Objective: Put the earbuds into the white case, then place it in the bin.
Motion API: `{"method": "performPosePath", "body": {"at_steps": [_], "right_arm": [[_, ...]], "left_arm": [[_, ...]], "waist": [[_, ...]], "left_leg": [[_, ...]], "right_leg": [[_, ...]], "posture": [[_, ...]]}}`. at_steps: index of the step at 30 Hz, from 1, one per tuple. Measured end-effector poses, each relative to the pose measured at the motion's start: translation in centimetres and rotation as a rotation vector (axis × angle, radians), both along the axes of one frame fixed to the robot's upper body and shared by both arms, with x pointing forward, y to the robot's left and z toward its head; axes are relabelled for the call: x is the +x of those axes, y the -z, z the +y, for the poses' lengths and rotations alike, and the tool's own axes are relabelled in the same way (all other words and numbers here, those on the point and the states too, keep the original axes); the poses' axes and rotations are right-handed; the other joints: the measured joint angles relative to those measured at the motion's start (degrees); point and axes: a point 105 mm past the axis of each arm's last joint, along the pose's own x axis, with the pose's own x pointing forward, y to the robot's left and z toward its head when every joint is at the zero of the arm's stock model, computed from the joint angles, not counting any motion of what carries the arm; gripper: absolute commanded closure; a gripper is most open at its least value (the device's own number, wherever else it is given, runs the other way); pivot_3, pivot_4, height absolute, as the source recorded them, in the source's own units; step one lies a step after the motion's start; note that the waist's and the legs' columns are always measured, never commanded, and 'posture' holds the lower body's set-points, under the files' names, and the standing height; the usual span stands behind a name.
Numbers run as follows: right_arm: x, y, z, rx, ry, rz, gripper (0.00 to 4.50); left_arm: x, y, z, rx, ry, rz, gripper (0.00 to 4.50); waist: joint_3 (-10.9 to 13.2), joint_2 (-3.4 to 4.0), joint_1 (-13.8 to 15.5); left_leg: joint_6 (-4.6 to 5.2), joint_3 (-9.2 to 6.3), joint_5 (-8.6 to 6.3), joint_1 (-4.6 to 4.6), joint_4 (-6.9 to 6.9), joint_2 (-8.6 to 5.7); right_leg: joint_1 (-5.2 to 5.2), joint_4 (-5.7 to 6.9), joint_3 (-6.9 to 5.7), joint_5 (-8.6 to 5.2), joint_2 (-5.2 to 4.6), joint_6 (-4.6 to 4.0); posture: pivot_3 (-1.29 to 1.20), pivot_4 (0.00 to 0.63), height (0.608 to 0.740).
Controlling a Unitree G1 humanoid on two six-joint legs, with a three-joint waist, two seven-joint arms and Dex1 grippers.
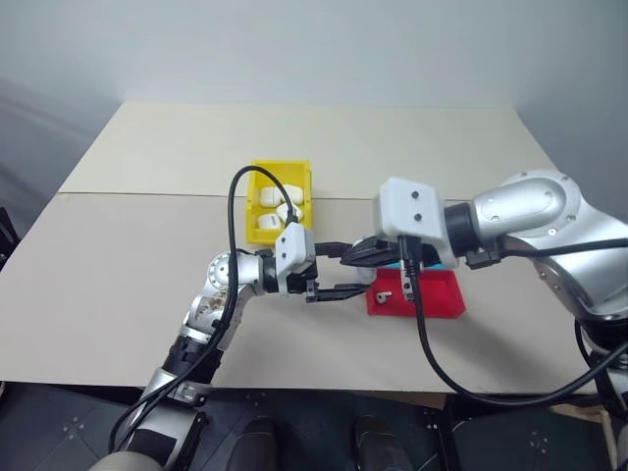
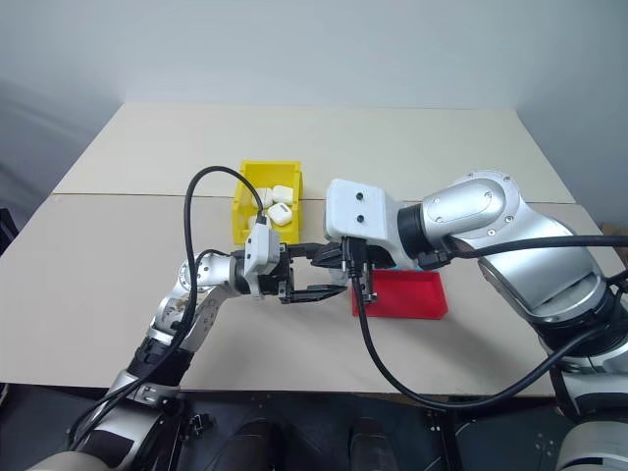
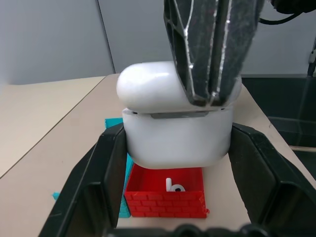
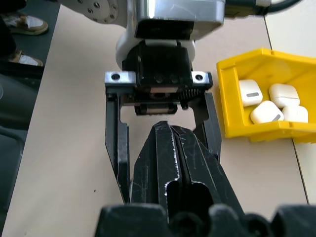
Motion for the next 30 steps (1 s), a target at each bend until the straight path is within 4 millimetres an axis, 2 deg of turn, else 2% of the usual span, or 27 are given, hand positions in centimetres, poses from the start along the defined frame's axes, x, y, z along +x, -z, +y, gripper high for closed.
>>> {"method": "performPosePath", "body": {"at_steps": [4, 8, 12, 15, 17, 20, 23, 26, 30], "right_arm": [[-0.1, 0.3, -0.3, -0.007, -0.004, 0.003, 4.47], [-0.1, -0.4, -0.5, 0.038, 0.006, -0.004, 4.47], [-0.4, -3.3, -0.4, 0.221, 0.000, -0.003, 4.47], [-0.1, -5.9, -2.2, 0.346, 0.084, -0.058, 4.47], [0.2, -6.4, -3.2, 0.396, 0.146, -0.068, 4.47], [0.7, -5.6, -4.7, 0.443, 0.242, -0.042, 4.47], [1.1, -4.2, -5.7, 0.461, 0.331, -0.015, 4.47], [1.3, -2.7, -6.1, 0.458, 0.388, 0.010, 4.47], [1.5, -1.8, -6.3, 0.447, 0.420, 0.018, 4.47]], "left_arm": [[-0.1, 0.1, 0.1, -0.003, 0.001, 0.006, 1.72], [0.0, -0.1, 0.3, -0.012, -0.004, 0.003, 1.72], [0.3, -0.7, 0.7, -0.042, -0.051, -0.007, 1.72], [1.4, -2.7, 1.6, -0.089, -0.196, -0.057, 1.72], [2.9, -3.9, 2.6, -0.082, -0.319, -0.088, 1.72], [5.7, -6.2, 4.3, -0.014, -0.525, -0.119, 1.72], [8.2, -8.0, 6.0, -0.002, -0.754, -0.053, 1.72], [9.5, -7.0, 6.5, 0.023, -0.921, 0.035, 1.72], [10.7, -5.1, 7.2, 0.115, -1.104, 0.001, 1.72]], "waist": [[0.00, 0.00, 0.01], [0.00, 0.00, -0.04], [0.00, 0.00, -0.05], [0.01, -0.01, 0.31], [0.01, -0.01, 0.53], [0.01, -0.02, 0.63], [0.01, -0.02, 0.54], [0.02, -0.03, 0.50], [0.02, -0.04, 0.14]], "left_leg": [[0.00, 0.00, 0.00, 0.00, 0.00, 0.00], [0.00, 0.00, 0.00, 0.02, 0.00, 0.00], [0.00, -0.01, 0.00, 0.00, 0.00, 0.01], [0.00, -0.03, 0.00, 0.00, 0.00, 0.01], [0.00, -0.04, 0.00, 0.02, 0.03, 0.00], [0.00, -0.04, 0.00, 0.02, 0.03, -0.02], [0.00, -0.03, 0.00, -0.02, 0.00, -0.02], [0.00, -0.03, 0.00, -0.04, 0.01, -0.02], [0.00, -0.03, 0.00, 0.00, 0.00, -0.03]], "right_leg": [[0.00, 0.00, 0.00, 0.00, 0.00, 0.00], [0.00, 0.01, 0.00, 0.00, 0.00, 0.00], [0.01, 0.01, 0.00, 0.00, 0.00, 0.00], [0.04, 0.01, -0.03, 0.00, -0.01, 0.00], [0.07, 0.02, -0.03, 0.01, -0.01, 0.00], [0.07, 0.02, -0.03, 0.01, 0.00, 0.01], [0.04, -0.01, -0.02, 0.00, -0.01, 0.02], [0.02, -0.01, -0.02, 0.00, 0.00, 0.02], [0.01, 0.03, 0.00, 0.01, 0.00, 0.01]], "posture": [[0.00, 0.150, 0.740], [0.00, 0.150, 0.740], [0.00, 0.150, 0.740], [0.00, 0.150, 0.740], [0.00, 0.150, 0.740], [0.00, 0.150, 0.740], [0.00, 0.150, 0.740], [0.00, 0.150, 0.740], [0.00, 0.150, 0.740]]}}
